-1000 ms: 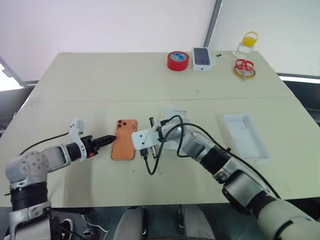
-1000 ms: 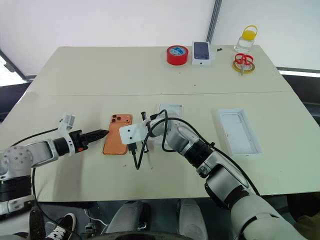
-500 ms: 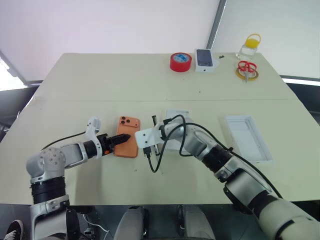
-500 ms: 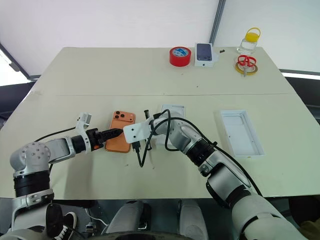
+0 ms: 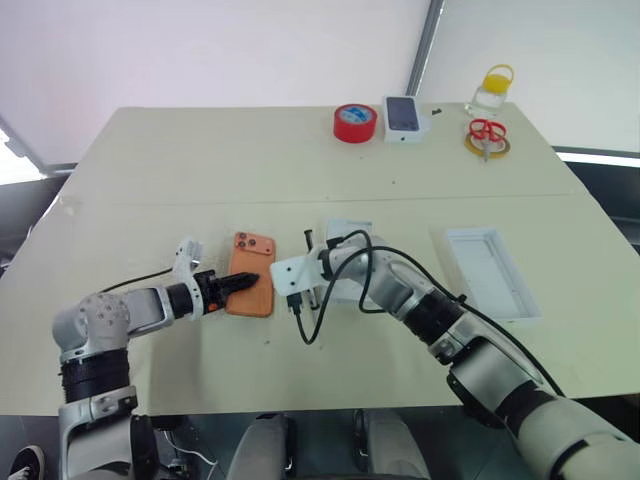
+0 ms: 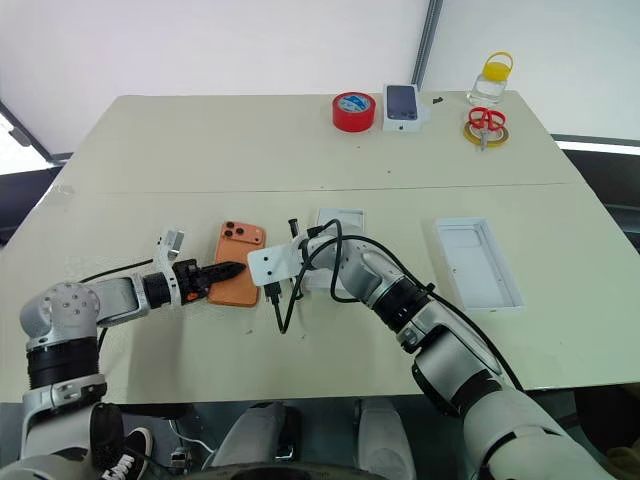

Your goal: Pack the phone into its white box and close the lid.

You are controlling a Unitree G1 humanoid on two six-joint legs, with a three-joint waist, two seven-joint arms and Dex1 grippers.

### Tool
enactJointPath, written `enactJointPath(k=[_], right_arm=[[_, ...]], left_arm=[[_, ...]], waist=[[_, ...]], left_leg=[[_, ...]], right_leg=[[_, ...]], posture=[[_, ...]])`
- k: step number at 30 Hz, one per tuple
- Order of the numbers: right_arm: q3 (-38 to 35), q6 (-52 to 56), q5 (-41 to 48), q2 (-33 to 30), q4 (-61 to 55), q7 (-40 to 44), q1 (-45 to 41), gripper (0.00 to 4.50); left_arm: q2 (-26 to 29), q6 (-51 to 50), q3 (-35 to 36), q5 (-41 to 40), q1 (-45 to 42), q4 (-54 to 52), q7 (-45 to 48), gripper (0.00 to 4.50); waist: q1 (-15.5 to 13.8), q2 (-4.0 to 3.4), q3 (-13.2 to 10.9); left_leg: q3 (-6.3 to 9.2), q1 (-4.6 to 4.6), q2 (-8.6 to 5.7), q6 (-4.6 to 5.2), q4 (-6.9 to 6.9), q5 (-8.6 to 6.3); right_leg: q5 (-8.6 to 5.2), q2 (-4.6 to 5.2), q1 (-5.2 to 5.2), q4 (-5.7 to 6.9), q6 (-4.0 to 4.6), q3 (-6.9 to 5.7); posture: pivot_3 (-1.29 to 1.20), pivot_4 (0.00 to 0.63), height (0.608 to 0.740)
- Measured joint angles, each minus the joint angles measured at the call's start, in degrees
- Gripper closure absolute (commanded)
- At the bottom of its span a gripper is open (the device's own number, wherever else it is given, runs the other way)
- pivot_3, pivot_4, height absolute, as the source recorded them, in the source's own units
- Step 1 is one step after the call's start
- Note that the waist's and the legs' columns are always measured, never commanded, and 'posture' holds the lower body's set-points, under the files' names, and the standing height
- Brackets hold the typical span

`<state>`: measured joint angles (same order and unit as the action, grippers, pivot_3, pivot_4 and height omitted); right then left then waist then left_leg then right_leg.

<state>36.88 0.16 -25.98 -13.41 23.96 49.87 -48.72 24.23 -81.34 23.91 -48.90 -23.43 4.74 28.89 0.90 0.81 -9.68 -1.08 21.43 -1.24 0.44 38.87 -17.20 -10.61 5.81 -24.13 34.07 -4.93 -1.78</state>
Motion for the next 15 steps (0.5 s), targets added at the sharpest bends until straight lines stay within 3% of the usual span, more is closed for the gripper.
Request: enactJointPath(k=[6,9,15], right_arm=[[-0.4,0.4,0.1,0.0,-0.1,0.0,0.0,4.50],[-0.4,0.5,0.1,0.0,-0.1,0.0,0.0,4.50],[-4.0,1.3,2.7,0.7,-0.1,-1.5,0.5,4.50]], left_arm=[[-0.2,-0.8,1.3,-0.6,0.5,1.4,-0.3,3.86],[-1.1,-1.1,2.4,-2.0,0.5,1.8,0.0,4.48],[-2.6,-0.4,4.8,-3.0,1.5,1.8,-0.9,4.48]], waist=[[0.1,0.02,0.0],[0.0,0.03,0.0],[0.0,0.04,-0.1]], left_leg=[[-0.01,0.06,0.02,-0.02,-0.09,0.01],[0.00,0.06,0.02,-0.03,-0.10,0.01],[-0.01,0.12,0.02,-0.04,-0.11,0.01]], right_leg=[[-0.01,-0.01,-0.14,0.00,0.01,0.00],[-0.02,0.00,-0.14,0.00,0.02,0.00],[-0.02,0.03,-0.22,0.00,0.03,0.00]], posture=[[0.00,0.150,0.740],[0.00,0.150,0.740],[0.00,0.150,0.740]])
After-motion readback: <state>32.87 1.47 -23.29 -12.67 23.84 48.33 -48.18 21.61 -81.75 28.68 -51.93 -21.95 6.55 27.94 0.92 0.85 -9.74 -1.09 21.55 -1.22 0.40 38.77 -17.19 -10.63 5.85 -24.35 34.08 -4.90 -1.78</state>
